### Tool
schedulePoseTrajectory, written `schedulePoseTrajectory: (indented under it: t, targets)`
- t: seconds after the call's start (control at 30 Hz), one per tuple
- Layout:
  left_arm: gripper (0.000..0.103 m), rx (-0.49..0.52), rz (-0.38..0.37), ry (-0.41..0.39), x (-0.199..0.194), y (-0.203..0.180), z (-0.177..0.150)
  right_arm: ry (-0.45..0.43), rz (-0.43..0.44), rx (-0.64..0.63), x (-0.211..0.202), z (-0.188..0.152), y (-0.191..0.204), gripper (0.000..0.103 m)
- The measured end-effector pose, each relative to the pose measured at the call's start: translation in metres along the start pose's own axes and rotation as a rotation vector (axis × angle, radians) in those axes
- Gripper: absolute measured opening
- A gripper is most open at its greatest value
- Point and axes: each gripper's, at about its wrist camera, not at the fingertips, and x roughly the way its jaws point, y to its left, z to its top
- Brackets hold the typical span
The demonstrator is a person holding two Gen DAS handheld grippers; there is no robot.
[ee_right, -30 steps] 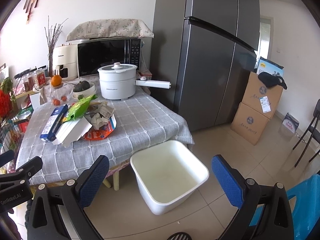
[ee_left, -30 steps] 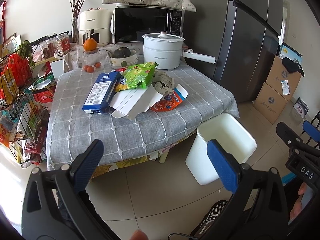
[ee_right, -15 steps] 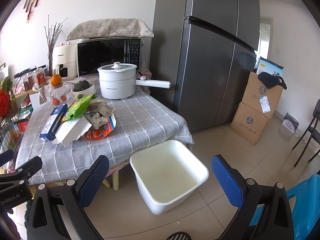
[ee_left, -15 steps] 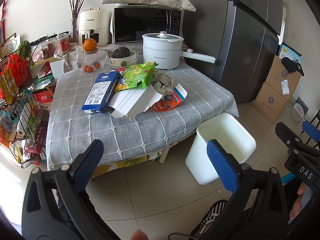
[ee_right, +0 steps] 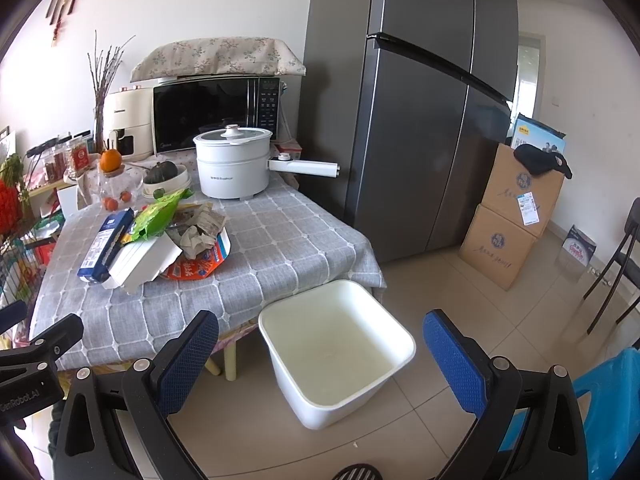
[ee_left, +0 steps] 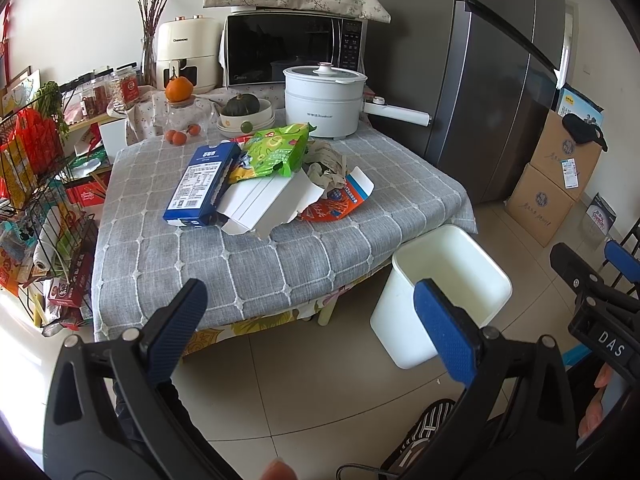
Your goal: Collect trash
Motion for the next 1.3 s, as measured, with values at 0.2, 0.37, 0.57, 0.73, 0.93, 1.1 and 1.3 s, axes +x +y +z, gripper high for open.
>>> schedulePoseTrajectory:
  t: [0.2, 0.37, 0.57, 0.73, 0.93, 1.1, 1.3]
  targets:
    - [0.102, 0.0, 0.001, 0.0, -0.0002, -0.0001, 0.0001, 0.001, -0.001, -0.001, -0.0003, -0.0006, -0.0002, 0.103]
    - [0.102, 0.0, 0.001, 0.0, 0.0, 0.0001, 0.0001, 0.0, -0.002, -0.001, -0.0003, -0.0009, 0.0005, 0.103]
    - [0.102, 0.0, 0.002, 0.0, 0.0, -0.0001, 0.0, 0.002, -0.004, -0.003, 0.0003, -0.0016, 0.0, 0.103]
    - [0.102, -0.001, 0.0, 0.002, 0.0001, -0.0001, 0.0, 0.003, -0.007, -0.006, 0.0009, -0.0031, 0.0011, 0.103]
    - [0.102, -0.001, -0.001, 0.002, 0.0005, -0.0001, -0.0006, 0.004, -0.017, -0.009, 0.0016, -0.0038, 0.0023, 0.103]
    - [0.102, -0.001, -0.002, 0.003, 0.001, 0.0002, -0.001, 0.007, -0.03, -0.005, 0.0039, -0.0025, 0.0033, 0.103]
    - [0.102, -0.009, -0.009, 0.006, 0.0065, 0.0033, -0.003, 0.022, -0.041, -0.011, 0.0092, -0.0019, 0.0035, 0.103]
